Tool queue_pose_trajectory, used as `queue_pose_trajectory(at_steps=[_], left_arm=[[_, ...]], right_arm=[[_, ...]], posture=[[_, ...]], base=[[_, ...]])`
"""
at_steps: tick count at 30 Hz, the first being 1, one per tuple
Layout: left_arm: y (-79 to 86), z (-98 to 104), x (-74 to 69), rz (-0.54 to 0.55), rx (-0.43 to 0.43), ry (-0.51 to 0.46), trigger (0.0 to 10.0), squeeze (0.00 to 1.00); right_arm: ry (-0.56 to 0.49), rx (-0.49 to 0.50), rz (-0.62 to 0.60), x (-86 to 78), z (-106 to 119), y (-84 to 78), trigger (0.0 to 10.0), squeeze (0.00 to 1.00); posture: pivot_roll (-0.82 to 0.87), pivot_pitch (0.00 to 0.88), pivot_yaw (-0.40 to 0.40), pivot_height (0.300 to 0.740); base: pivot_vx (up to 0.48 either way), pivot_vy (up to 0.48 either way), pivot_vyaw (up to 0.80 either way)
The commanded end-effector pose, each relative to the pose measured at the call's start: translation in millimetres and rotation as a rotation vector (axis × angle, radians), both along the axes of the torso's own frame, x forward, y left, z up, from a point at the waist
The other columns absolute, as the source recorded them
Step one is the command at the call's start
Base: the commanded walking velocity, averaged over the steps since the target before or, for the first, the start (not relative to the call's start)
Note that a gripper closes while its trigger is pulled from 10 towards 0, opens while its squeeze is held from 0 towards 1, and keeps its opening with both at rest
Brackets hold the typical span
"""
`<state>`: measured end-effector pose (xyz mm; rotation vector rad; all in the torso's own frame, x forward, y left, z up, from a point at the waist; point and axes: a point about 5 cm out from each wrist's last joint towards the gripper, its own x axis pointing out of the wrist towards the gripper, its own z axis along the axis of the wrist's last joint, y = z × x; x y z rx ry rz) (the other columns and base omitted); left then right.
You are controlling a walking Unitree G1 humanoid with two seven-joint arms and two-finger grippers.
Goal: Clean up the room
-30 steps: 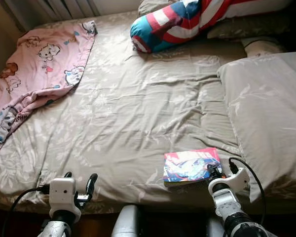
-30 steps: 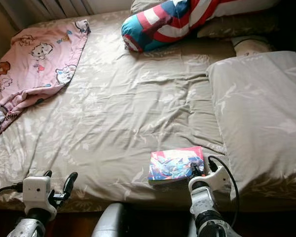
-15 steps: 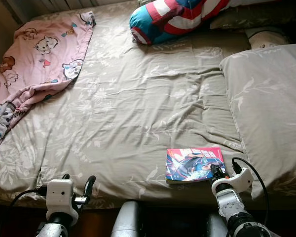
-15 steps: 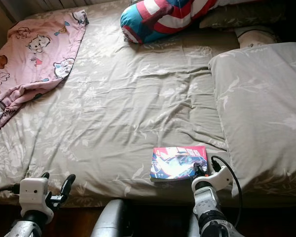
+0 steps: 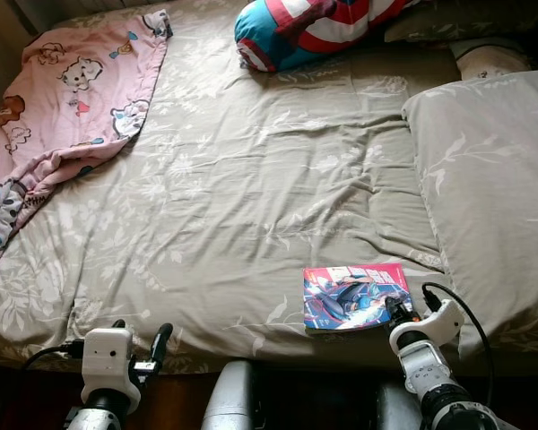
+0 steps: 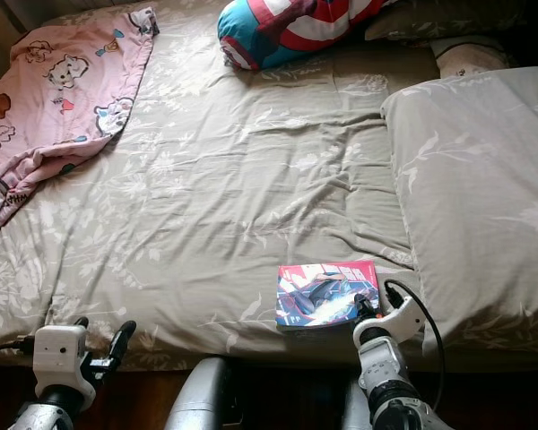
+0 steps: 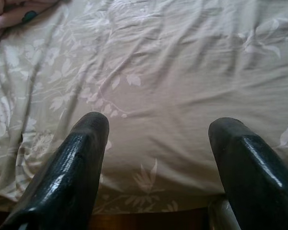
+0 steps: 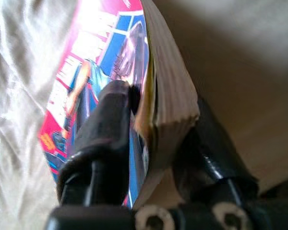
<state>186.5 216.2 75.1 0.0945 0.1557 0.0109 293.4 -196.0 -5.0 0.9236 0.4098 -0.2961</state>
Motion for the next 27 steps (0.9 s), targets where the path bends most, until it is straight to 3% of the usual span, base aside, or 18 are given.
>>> queue_pose_trajectory(at_steps=[1,3,4,5,6,13,14,15,16,22,23,27], left_arm=[[9.6,-4,-7.6,0.020,0.020,0.040,10.0,0.00],[10.1,-4,-7.9,0.022,0.021,0.042,10.0,0.00],[10.1,-4,-7.9,0.021,0.021,0.043,10.0,0.00],[10.1,-4,-7.9,0.021,0.022,0.044,10.0,0.00],[10.0,-4,-7.4,0.020,0.021,0.045,10.0,0.00],[9.5,-4,-4.7,0.019,0.020,0.041,10.0,0.00],[9.5,-4,-4.6,0.018,0.020,0.041,10.0,0.00],[9.6,-5,-4.5,0.017,0.021,0.042,10.0,0.00],[9.6,-5,-4.4,0.017,0.021,0.042,10.0,0.00],[8.4,-6,-3.9,0.015,0.020,0.047,10.0,0.00],[8.1,-6,-3.5,0.014,0.020,0.048,10.0,0.00],[8.2,-7,-2.5,0.012,0.021,0.048,10.0,0.00]], right_arm=[[0.060,0.014,0.014,-11.8,-13,6.9,10.0,0.88],[0.068,0.004,0.006,-13.0,-14,4.9,10.0,0.86],[0.070,0.001,-0.002,-13.3,-14,3.7,10.0,0.69],[0.072,-0.002,-0.007,-13.5,-14,3.0,10.0,0.69],[0.077,-0.007,-0.034,-14.6,-14,-1.3,10.0,0.00],[0.075,-0.027,-0.107,-15.8,-12,-14.0,10.0,0.00],[0.067,-0.029,-0.110,-14.9,-11,-15.5,10.0,0.72],[0.060,-0.030,-0.112,-14.2,-10,-16.6,10.0,0.72],[0.056,-0.031,-0.113,-13.5,-9,-17.6,10.0,0.86],[0.030,-0.036,-0.048,-9.2,-6,-12.9,10.0,0.78],[0.016,-0.035,-0.031,-7.8,-5,-10.9,10.0,0.99],[0.029,-0.047,-0.026,-7.8,-5,-10.0,10.0,0.91]], posture=[[0.18,0.314,0.182,0.651],[0.18,0.315,0.182,0.651],[0.18,0.315,0.183,0.651],[0.18,0.315,0.183,0.651],[0.18,0.313,0.183,0.651],[0.17,0.306,0.185,0.651],[0.17,0.306,0.185,0.651],[0.17,0.307,0.185,0.651],[0.17,0.307,0.185,0.651],[0.17,0.307,0.184,0.651],[0.17,0.305,0.185,0.651],[0.17,0.303,0.184,0.651]], base=[[0.000,0.000,0.00],[0.000,0.000,0.00],[0.000,0.000,0.00],[0.000,0.000,0.00],[0.000,0.000,0.00],[0.000,0.000,0.00],[0.000,0.000,0.00],[0.000,0.000,0.00],[0.000,0.000,0.00],[0.000,0.000,0.00],[0.000,0.000,0.00],[0.000,0.000,0.00]])
